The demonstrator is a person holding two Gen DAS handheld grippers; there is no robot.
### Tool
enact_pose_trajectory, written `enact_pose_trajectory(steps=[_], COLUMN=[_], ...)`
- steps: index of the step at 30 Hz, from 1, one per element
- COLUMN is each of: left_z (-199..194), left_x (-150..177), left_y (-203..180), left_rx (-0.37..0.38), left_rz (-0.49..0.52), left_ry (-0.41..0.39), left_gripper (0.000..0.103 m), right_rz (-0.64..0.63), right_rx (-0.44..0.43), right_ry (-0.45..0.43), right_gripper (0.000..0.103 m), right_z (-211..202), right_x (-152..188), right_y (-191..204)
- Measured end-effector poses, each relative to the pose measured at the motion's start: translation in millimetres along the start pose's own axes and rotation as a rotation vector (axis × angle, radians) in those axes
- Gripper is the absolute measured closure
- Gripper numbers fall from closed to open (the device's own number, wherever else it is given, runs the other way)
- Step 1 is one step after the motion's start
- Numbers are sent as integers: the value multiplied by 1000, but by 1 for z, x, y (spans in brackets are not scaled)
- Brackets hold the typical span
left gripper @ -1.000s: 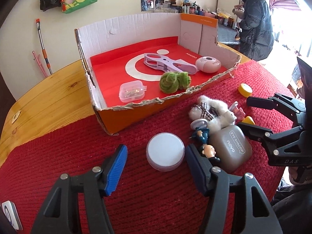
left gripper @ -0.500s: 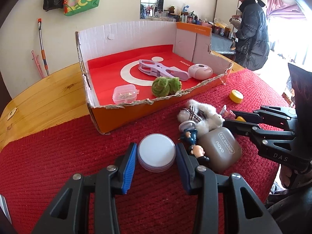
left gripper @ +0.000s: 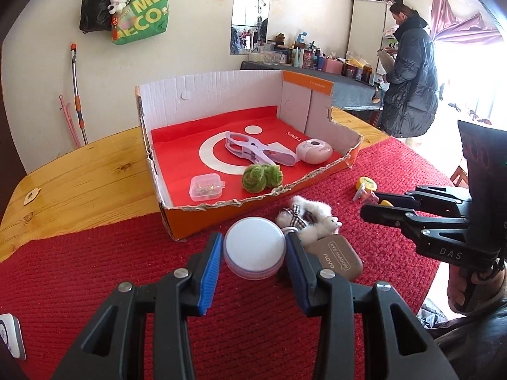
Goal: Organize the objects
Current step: 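Carry the white container and yellow figurine with both tools into the cardboard box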
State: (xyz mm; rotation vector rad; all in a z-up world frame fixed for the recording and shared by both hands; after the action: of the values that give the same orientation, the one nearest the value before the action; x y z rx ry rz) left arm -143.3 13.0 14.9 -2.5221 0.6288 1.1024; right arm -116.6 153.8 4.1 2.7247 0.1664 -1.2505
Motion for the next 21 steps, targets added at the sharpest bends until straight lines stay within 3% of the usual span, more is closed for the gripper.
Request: enact_pose_trajectory(steps=[11, 16, 21], left_z=[-10, -1, 34], left_x=[-20, -55, -84], left_y=[-5, -3, 10], left_rx=[8, -10, -3], left_rz=[-7, 5, -27], left_ry=[-43, -47, 31], left_gripper=[61, 61, 61], right_rz=[-2, -30, -78], right_rx=[-14, -2, 19], right_ry=[-39, -91, -67], right_gripper=[83, 83, 83], right_z=[-12, -19, 1], right_x=[-13, -54, -104], right_y=[-2, -12, -27])
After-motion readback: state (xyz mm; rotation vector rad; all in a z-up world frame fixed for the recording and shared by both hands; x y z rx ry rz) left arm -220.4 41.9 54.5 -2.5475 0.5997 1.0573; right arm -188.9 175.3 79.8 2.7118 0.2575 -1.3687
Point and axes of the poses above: each gripper's, at about its wrist camera, not at the fingertips, and z roughly the way its jaws point, y to its left, x to its underside, the point moved 7 cm from there along z, roughly the way its jaws point, and after that the axes turned 4 degrees about x, right-handed, at the moved point
